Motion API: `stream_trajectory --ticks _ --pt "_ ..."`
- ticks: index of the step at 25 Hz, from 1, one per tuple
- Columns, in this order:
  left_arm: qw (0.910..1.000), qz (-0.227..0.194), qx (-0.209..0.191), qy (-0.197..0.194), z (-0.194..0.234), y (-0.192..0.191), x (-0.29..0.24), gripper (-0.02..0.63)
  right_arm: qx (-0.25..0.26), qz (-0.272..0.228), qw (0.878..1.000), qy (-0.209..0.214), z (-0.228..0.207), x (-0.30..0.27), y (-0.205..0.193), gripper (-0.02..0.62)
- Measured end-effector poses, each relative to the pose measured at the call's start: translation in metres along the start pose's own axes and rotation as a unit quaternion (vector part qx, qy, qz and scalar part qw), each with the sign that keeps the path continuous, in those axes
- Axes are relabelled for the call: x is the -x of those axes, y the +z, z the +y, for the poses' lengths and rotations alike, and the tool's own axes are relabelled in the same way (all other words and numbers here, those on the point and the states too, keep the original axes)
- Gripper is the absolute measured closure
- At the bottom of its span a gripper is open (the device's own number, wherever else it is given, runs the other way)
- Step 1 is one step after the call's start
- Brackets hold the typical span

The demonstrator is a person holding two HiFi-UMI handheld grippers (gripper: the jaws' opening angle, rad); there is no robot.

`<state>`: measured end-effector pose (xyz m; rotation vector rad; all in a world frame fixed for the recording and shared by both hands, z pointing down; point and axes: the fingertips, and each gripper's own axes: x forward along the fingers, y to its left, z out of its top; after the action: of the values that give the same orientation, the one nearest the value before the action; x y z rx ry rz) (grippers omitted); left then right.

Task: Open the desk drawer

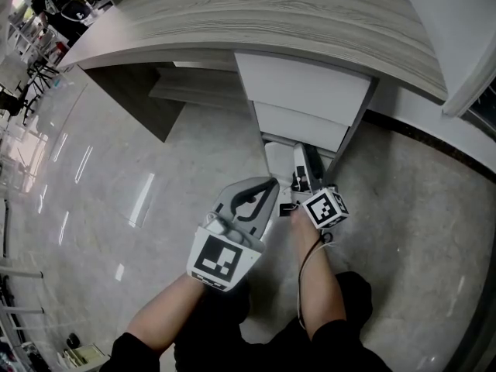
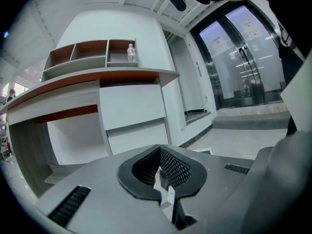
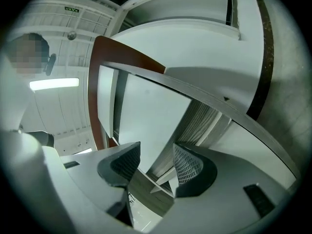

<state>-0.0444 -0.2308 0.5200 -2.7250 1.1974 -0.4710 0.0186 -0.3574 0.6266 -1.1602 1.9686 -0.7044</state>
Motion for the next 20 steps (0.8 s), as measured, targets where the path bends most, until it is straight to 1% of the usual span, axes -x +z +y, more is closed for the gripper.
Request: stream_trajectory --ticks 3,6,10,12,16,20 --pt "0.9998 0.001 -0.017 -0.007 0.0 0.003 -0.001 0.603 -0.001 -0.012 1.0 0.013 -0.003 -0.002 0.004 0.42" --pt "0.9998 0.002 -0.018 -0.01 -0.001 0.004 0.001 0.603 -0.011 -0.022 0.999 0.027 -0.004 -0.002 0.005 0.422" --pt "0.9998 0.003 -0.018 -0.008 0.0 0.001 0.001 0.603 -0.02 -0.025 0.999 0.013 -0.013 -0.003 0.005 0.502" --pt "0.9998 0.007 -0.015 -0.007 0.001 -0.001 0.001 0.603 -0.023 -0.022 0.999 0.015 -0.013 -0.003 0.004 0.505" --pt "0.9996 0.012 -0.022 -0.012 -0.003 0.001 0.0 0.603 -0.012 -0.017 1.0 0.007 -0.015 0.001 0.005 0.52" --pt "0.9996 0.013 -0.023 -0.01 -0.005 0.0 -0.001 0.603 -0.012 -0.018 1.0 0.013 -0.011 0.003 0.005 0.535"
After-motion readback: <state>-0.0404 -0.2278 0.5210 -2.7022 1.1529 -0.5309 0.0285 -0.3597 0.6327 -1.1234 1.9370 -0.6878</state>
